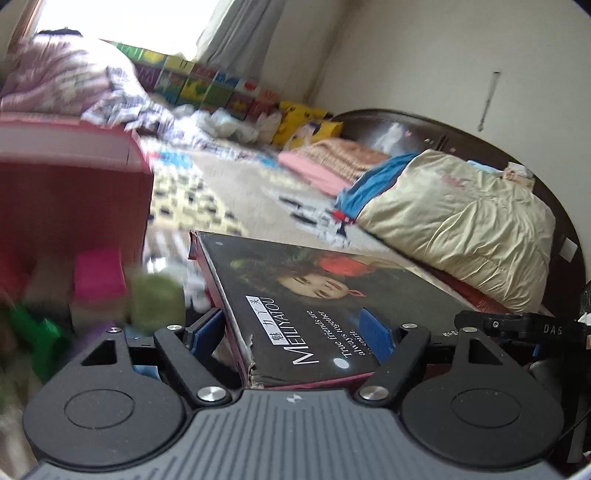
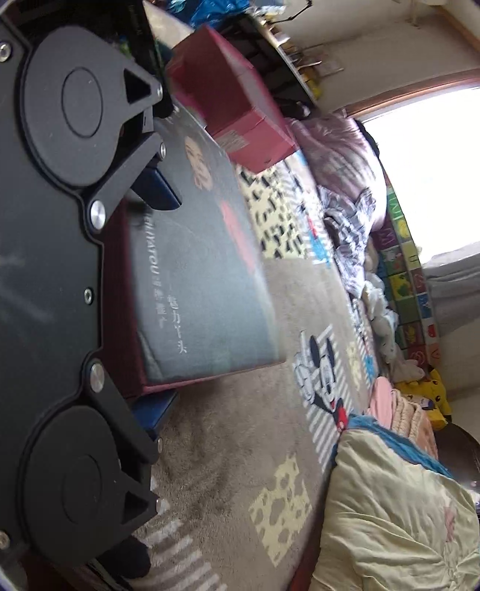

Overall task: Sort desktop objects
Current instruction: 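Close both tools on the black book's edges and lift it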

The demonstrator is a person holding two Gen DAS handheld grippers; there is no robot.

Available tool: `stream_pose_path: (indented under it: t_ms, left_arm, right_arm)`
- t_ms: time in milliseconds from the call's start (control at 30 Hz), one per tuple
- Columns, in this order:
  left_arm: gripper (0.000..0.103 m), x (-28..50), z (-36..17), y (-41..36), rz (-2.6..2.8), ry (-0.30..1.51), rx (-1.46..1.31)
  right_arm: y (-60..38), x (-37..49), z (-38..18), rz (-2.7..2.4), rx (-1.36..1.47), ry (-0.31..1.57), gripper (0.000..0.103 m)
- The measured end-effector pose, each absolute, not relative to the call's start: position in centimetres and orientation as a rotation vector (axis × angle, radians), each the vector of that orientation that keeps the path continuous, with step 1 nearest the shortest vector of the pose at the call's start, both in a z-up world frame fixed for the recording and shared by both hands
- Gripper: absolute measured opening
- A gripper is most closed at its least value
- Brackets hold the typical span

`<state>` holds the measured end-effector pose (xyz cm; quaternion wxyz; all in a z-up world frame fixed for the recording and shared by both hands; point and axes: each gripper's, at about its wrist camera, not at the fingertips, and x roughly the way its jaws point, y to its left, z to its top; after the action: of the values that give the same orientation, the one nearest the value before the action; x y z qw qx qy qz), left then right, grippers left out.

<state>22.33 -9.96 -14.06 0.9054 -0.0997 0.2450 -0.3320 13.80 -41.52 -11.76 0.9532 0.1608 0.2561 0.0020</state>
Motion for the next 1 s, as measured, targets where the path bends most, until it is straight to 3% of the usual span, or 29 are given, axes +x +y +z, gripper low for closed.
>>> stream_pose_path:
  t_ms: [467,1000]
  left_arm:
    - [0.079,23.3,-7.7,-4.0,-0.711,0.269,-0.176]
    - [0.080,30.5,-6.2,9.2,-0.537,0.156,-0.262]
  right_arm:
    - [-36.6,15.2,-6.4,0.098,0.339,0.359,0.103]
    - [-24.1,26.2,-3.1,0.315,0.251,0.314,0.103]
